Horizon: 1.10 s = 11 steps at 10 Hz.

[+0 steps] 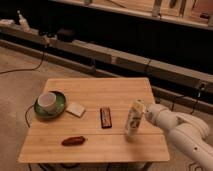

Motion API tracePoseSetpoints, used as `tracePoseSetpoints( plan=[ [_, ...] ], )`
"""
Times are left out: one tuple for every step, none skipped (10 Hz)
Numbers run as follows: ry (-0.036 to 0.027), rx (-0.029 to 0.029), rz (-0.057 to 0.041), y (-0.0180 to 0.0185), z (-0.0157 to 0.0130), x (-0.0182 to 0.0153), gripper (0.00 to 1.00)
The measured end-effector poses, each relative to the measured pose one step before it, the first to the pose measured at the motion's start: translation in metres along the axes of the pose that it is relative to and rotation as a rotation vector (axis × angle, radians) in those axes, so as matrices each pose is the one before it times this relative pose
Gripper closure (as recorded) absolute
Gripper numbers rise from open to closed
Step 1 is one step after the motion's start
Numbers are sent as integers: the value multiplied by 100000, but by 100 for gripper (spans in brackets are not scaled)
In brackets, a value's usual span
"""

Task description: Stand the bottle upright

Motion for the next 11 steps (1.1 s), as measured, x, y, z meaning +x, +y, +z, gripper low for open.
tracePoseSetpoints(
  plan=[
    [931,-1156,-361,781,18,126,100],
    [1082,-1324,-344,899,21,192,100],
    [844,-1008,-606,710,136,65,100],
    [709,-459,-717,307,180,51,100],
    [672,43,-1176,-92,262,59,100],
    [756,173,-786,-292,263,64,100],
    [1194,-16,872,-156,163,207,100],
    [1608,-267,1550,44,46,359,100],
    [2759,223,2945,-85,27,594,100],
    [1193,655,1398,-291,180,270,100],
    [-17,252,-14,-131,84,8,100]
  ],
)
